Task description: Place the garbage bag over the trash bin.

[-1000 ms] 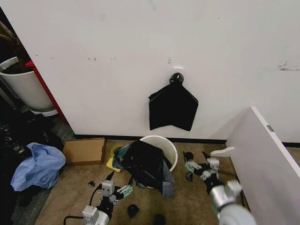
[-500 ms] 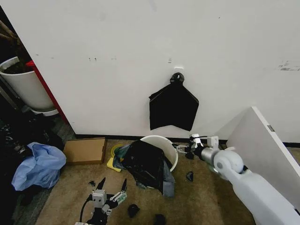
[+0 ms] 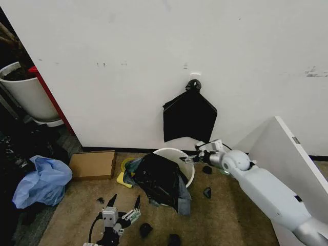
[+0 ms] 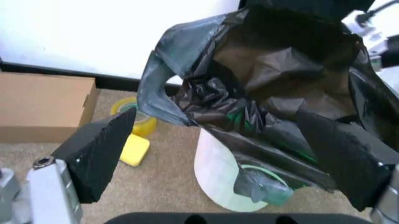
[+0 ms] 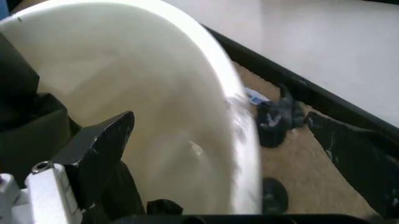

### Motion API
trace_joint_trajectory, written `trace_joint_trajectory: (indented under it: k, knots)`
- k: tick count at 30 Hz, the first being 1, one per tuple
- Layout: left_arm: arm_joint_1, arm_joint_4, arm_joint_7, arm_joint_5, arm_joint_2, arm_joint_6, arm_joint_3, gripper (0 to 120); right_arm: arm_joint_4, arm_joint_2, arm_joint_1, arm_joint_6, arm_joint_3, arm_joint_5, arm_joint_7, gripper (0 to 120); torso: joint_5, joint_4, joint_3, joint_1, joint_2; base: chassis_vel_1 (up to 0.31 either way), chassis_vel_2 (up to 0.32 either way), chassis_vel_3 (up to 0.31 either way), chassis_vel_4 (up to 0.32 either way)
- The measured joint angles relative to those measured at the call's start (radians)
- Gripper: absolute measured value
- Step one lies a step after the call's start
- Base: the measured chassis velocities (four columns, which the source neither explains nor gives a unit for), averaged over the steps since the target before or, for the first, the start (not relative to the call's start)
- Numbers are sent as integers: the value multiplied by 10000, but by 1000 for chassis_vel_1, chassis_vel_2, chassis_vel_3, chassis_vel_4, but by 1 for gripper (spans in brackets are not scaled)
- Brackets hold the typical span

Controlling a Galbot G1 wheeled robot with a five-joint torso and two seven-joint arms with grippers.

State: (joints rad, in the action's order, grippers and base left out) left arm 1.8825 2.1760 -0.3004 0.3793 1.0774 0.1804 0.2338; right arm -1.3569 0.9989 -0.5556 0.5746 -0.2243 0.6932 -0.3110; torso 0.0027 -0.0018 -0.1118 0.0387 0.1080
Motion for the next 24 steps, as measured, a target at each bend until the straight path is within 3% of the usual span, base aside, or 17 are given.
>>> trace_joint_trajectory:
  k: [10,18,20,24]
  knots:
    - [86,-195,-24,-49,183,72,-181,100,1017,351,1211,-415,-1046,-265,-700,96,-2,0,0,-1,0,0,0,0,0]
    - [76,-346,-29,-81,325,149,-280,100,1630,549,1613,-790,-1450,-597,-1545,64,-1,-1,1,-1,0,0,0,0,0]
    - [74,-364,-29,-79,328,154,-280,100,1673,561,1625,-819,-1454,-618,-1597,62,-1,-1,1,-1,0,0,0,0,0]
    - [76,-441,-22,-74,311,195,-280,100,1949,595,1696,-945,-1464,-710,-1821,41,-1,-2,1,-1,0,0,0,0,0]
